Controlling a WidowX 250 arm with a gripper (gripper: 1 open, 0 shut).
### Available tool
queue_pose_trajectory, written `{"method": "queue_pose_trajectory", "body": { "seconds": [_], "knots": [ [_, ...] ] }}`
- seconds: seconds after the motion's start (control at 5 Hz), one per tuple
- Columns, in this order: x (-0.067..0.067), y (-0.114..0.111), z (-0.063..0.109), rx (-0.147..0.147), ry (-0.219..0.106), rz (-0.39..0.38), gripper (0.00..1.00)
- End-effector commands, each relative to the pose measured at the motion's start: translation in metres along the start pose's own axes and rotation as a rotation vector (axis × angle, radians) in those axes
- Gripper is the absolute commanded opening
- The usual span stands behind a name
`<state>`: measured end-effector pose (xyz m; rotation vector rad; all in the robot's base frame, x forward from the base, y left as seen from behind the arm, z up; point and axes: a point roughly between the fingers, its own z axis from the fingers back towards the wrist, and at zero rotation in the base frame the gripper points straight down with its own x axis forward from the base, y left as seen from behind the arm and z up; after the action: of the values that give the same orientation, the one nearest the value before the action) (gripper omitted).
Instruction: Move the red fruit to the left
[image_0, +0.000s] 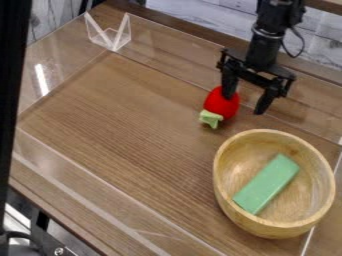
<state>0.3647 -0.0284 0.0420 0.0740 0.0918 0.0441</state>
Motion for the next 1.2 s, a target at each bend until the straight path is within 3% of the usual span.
{"method": "queue_pose_trajectory", "body": {
  "seconds": [0.0,0.4,0.6,0.8,1.0],
  "knots": [
    [0.003,0.013,0.003,-0.009,-0.037,0.072,1.00],
    [0.006,0.003,-0.008,-0.007,-0.038,0.043,1.00],
    [0.004,0.004,-0.005,-0.006,-0.039,0.014,0.00],
    [0.005,0.010,-0.006,-0.012,-0.045,-0.013,0.00],
    [0.004,0.021,0.013,-0.027,-0.084,-0.025,0.00]
  ]
}}
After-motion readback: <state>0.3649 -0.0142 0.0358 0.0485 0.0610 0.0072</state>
